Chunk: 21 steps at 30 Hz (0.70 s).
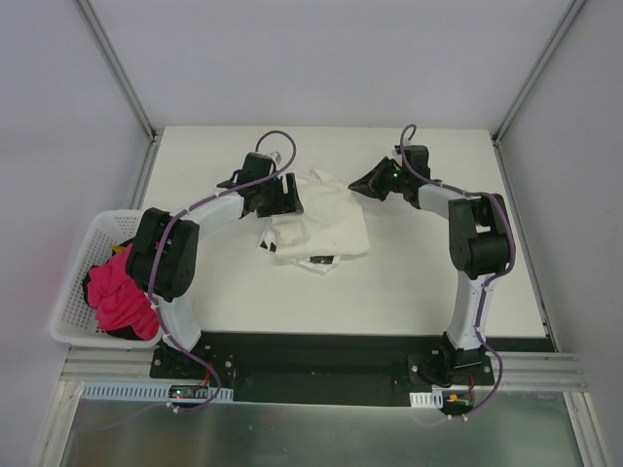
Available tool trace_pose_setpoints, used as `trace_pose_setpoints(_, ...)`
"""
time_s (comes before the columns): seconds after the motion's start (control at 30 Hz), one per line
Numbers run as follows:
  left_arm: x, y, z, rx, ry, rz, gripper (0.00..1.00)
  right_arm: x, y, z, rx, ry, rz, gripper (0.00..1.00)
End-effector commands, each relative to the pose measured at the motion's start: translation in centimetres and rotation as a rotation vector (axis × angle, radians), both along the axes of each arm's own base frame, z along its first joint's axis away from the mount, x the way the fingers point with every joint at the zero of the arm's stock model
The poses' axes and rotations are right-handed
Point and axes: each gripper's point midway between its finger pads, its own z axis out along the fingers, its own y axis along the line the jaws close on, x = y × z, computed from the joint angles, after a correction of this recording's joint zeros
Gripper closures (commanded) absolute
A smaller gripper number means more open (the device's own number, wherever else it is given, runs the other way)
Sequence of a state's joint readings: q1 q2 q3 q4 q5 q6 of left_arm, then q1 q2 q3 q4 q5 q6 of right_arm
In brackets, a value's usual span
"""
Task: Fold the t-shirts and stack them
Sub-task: Smooth out wrinkles on the folded tshirt
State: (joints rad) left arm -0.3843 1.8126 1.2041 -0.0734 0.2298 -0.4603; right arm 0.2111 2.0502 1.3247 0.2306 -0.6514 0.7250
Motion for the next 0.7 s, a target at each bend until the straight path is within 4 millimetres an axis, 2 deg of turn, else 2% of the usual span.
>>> trace_pose_setpoints(0.0, 0.8, -0.3, 1.3, -0.027, -0.028, -0.005, 0.26, 0.6, -1.3, 2.2, -0.006, -0.077, -0.045, 0.99)
trace_pose_setpoints(0.13, 0.7, -0.2, 1.7, -0.029, -0.041, -0.006, 0.24, 0.6, -2.1, 1.7, -0.007, -0.075, -0.062, 0.99)
trace_pose_setpoints(0.3, 0.5, -0.3, 1.8, -0.032, -0.038, -0.012, 0.11, 0.7, -2.6, 1.9, -0.009, -0.083, -0.076, 0.99)
trace_pose_setpoints(0.4, 0.4, -0.3, 1.8, -0.033, -0.04, -0.015, 0.07, 1.0, -3.3, 2.0, -0.01, -0.09, -0.088, 0.99)
trace_pose_setpoints(0.5, 0.5, -0.3, 1.5, -0.031, -0.034, -0.014, 0.03, 1.0, -3.3, 1.3, -0.018, -0.082, -0.081, 0.99)
trace_pose_setpoints(0.57, 0.6, -0.2, 1.5, -0.026, -0.038, -0.01, 0.02, 0.9, -3.2, 0.6, -0.018, -0.065, -0.076, 0.9)
trace_pose_setpoints(0.6, 0.7, -0.2, 1.8, -0.024, -0.044, -0.009, 0.02, 1.0, -3.2, 0.6, -0.016, -0.066, -0.073, 0.78)
trace_pose_setpoints(0.67, 0.8, 0.2, 3.0, -0.02, -0.081, 0.0, 0.02, 1.2, -3.2, 1.5, -0.01, -0.086, -0.07, 0.73)
